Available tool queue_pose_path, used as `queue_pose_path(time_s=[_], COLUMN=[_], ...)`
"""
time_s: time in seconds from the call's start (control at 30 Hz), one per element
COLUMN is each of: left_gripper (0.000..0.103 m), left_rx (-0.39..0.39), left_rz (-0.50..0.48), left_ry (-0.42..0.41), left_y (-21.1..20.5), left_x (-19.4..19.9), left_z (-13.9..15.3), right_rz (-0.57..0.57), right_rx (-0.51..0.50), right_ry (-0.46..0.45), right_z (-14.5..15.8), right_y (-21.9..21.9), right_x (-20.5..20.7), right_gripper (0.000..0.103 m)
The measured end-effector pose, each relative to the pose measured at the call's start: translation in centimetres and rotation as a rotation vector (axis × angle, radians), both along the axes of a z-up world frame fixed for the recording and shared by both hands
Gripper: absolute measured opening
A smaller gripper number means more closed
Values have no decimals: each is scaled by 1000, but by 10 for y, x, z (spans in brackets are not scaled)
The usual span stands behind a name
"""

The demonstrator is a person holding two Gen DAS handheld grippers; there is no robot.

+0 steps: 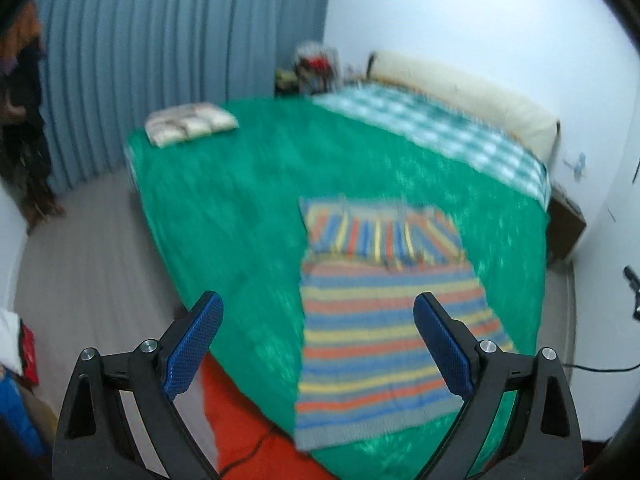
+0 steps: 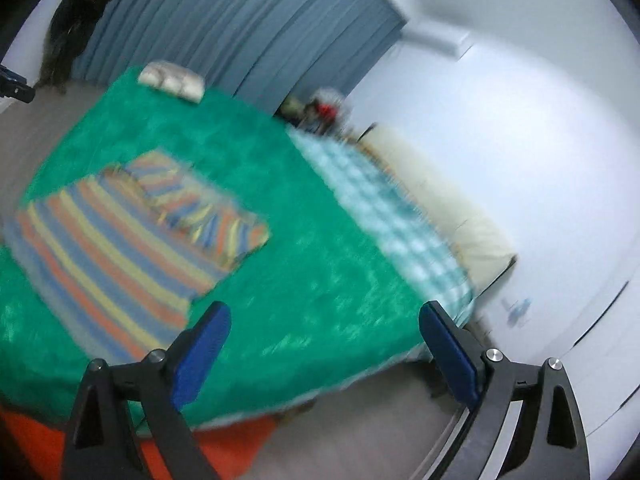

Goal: Fold small clothes

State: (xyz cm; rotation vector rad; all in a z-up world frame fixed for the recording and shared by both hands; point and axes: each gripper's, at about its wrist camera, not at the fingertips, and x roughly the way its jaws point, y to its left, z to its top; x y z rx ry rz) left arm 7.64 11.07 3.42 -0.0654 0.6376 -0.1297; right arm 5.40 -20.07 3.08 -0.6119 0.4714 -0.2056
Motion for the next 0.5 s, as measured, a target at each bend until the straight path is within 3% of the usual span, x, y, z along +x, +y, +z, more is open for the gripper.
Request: queue_pose_path(time_s=[0.13, 0.23, 0.37, 0.5], left_gripper=[99, 101, 101, 101], left_rx=[35, 67, 12, -2], left_rz=[14, 20, 0, -28], left_ry=[-105, -119, -66, -16], left_y=[5, 0, -10, -35], left_x=[-13, -16, -14, -12], left_z=[53, 78, 77, 49], right_rz=[39, 83, 178, 190], right_rx=[15, 87, 288, 407], right_ry=[-191, -299, -253, -138], right_z=[62, 101, 117, 80], right_y=[0, 0, -3, 7], right_x=[-15, -28, -24, -6], right_gripper=[97, 103, 103, 103])
